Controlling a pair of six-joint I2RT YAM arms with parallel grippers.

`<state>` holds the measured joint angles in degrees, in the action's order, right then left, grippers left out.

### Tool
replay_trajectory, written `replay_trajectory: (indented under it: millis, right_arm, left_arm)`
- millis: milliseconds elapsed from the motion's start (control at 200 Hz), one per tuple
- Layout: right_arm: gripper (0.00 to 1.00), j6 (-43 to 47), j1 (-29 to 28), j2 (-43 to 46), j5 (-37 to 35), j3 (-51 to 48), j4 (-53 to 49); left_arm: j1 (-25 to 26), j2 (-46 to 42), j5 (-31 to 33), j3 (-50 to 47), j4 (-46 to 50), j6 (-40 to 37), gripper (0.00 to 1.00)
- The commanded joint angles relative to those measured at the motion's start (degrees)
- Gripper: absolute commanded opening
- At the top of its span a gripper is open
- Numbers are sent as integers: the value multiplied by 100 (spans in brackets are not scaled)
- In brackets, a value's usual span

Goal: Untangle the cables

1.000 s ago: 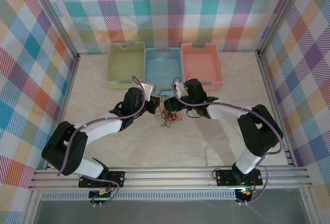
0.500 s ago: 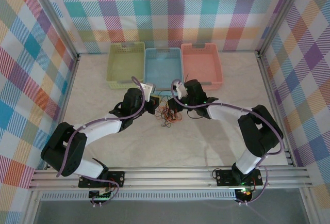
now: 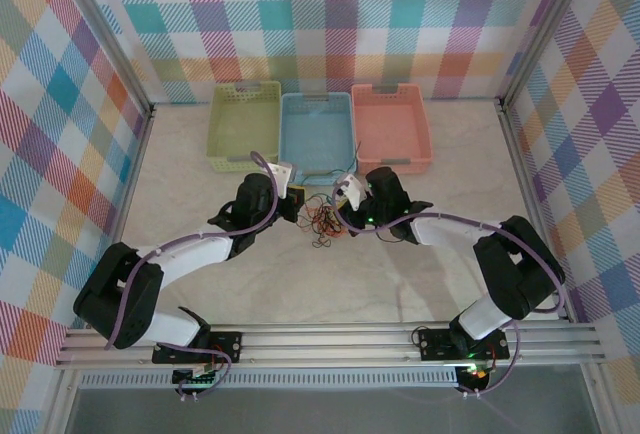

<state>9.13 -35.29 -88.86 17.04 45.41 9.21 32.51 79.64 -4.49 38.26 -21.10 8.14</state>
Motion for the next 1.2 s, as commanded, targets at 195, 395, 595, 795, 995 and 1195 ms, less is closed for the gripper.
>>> replay_trajectory:
  millis: [195,395,595,795,995,1195]
  right_arm:
    - [0,1279,22,264,-78,0,-510]
    - [6,1296,22,524,-689,-29,-303]
    - [0,1697,48,1112,-613,-456,183]
    - [0,2358,48,1185,-367,-523,-115]
    - [0,3636,40,1213,426,-650,-452]
    - [0,4734,-327,1078,320,-602,-825]
  left_arm:
    - [-26,-222,322,-97,-144,30,0]
    - [-26,-220,254,-113,-179,29,0]
    - [-34,-237,309,-117,-170,37,0]
    - [-34,-216,291,-100,-157,31,0]
    - [-34,-201,265,-91,-157,36,0]
    - [-34,-167,192,-64,-159,44,0]
